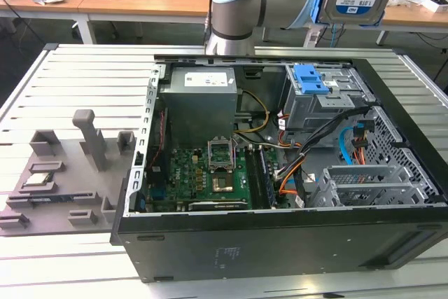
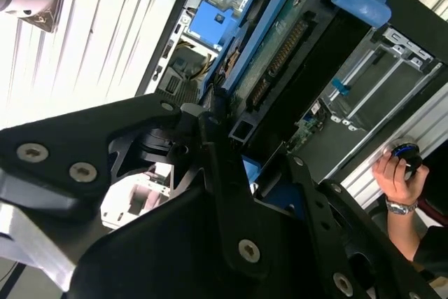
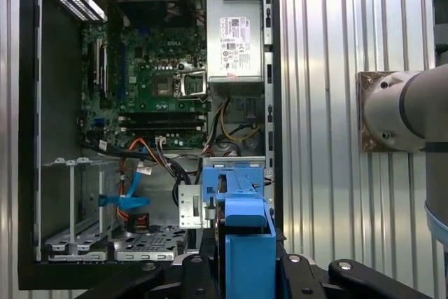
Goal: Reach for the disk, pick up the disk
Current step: 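Pick up the disk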
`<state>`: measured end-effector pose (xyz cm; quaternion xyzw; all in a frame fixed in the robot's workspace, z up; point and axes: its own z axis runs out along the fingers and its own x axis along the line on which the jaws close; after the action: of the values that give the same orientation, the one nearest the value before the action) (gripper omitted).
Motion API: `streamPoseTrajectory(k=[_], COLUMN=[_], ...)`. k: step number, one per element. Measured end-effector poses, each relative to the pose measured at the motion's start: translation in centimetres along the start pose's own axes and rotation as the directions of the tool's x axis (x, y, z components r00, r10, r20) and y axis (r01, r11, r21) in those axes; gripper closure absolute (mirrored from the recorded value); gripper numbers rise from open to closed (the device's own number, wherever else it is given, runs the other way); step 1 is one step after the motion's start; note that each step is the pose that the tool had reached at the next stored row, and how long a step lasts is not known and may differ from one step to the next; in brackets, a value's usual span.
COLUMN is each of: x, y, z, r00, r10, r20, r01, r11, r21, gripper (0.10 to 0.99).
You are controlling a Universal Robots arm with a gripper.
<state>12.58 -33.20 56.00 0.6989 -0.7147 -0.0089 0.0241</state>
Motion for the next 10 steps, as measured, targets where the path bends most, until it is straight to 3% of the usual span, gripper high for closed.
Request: streamPoseTrajectory(k=[3, 10], x=[-0.02, 0.52], y=[-0.45, -0.63], z=[0.22, 0.29], r00=[1.0000, 1.0000], r10=[0.000, 0.000], r20=[-0.0008, -0.0011], r01=[0.000, 0.000], r11=[1.0000, 1.0000], r21=[0.000, 0.000], gripper=[0.722, 0.722])
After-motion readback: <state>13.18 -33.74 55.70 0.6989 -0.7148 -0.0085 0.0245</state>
